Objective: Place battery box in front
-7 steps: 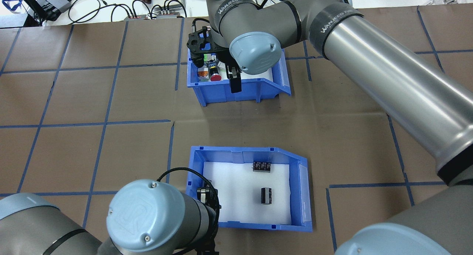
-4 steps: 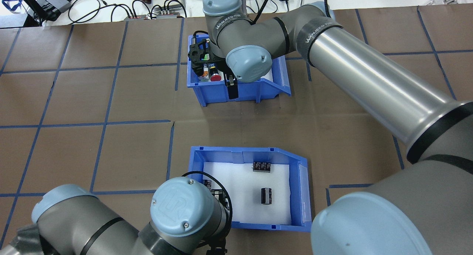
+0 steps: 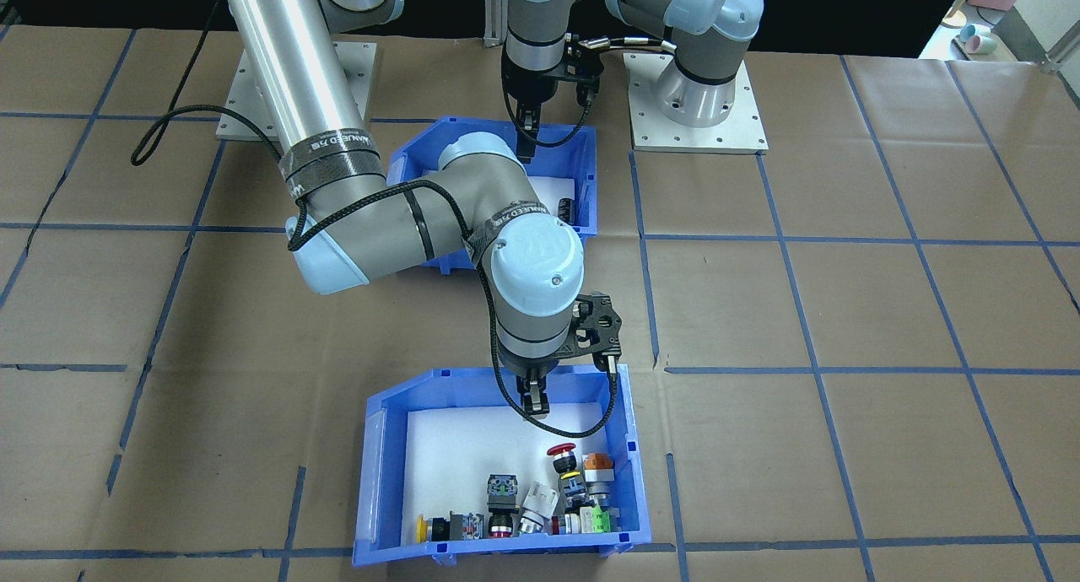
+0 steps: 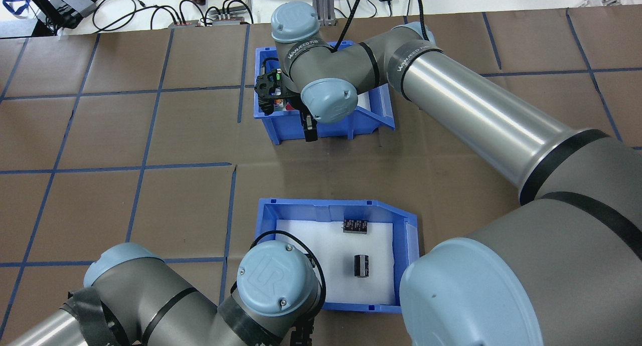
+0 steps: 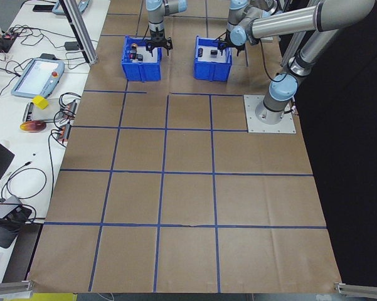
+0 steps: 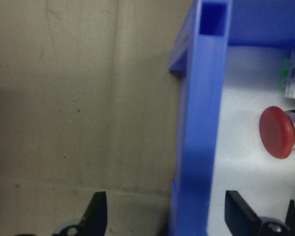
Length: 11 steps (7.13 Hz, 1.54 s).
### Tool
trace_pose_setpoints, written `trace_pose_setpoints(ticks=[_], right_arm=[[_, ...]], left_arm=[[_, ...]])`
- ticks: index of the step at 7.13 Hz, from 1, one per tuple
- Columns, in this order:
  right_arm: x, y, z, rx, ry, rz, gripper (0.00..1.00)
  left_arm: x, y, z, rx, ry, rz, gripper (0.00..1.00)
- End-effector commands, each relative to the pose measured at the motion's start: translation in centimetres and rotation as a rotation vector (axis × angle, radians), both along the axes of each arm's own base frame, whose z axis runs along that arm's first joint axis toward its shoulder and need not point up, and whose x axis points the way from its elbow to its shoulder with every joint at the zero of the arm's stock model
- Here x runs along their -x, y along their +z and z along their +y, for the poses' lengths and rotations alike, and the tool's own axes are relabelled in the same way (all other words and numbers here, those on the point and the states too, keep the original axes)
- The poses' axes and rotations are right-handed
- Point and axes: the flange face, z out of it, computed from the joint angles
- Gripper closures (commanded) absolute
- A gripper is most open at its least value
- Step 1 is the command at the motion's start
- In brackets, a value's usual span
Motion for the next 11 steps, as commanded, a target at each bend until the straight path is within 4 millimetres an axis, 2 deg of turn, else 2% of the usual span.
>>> trace_pose_setpoints(ticks=[1, 2, 3, 4, 5, 6, 7, 9, 10, 11], right_arm=[[-0.6, 1.2, 0.5, 0.015, 0.001, 0.001, 0.75], [-0.7, 2.2, 0.1, 0.035, 0.003, 0.005, 0.87], [-0.5, 3.1, -0.5, 0.068, 0.006, 0.037, 0.93], [-0.4, 3.8, -0.7, 0.089, 0.004, 0.041, 0.93], [-0.2, 6.1, -0.8, 0.126, 0.000, 0.042, 0.93], [1.1, 8.2, -1.4, 0.158, -0.020, 0.042, 0.93], [3.1, 9.8, -1.5, 0.165, -0.044, 0.069, 0.93], [12.1, 11.8, -4.4, 0.136, -0.156, 0.116, 0.92], [16.1, 12.5, -5.3, 0.123, -0.159, 0.123, 0.92], [20.4, 12.5, -6.1, 0.106, -0.160, 0.136, 0.93]], left_arm=[[0.1, -0.4, 0.0, -0.007, 0.000, -0.005, 0.38], [0.2, -0.4, 0.0, -0.009, -0.011, -0.002, 0.52], [0.4, -0.6, -0.2, -0.006, -0.009, 0.005, 0.68], [1.0, -0.1, -1.0, 0.060, -0.010, 0.061, 0.89], [1.6, -0.7, -1.3, 0.057, -0.027, 0.087, 1.00], [1.6, -1.0, -1.6, 0.057, -0.036, 0.082, 1.00], [1.5, 1.0, -1.5, 0.103, -0.038, 0.105, 1.00], [0.8, 4.6, -3.5, 0.181, -0.003, 0.098, 1.00], [-1.0, 5.5, -6.4, 0.178, 0.034, 0.072, 1.00], [-3.5, 6.0, -9.2, 0.164, 0.035, 0.049, 1.00]])
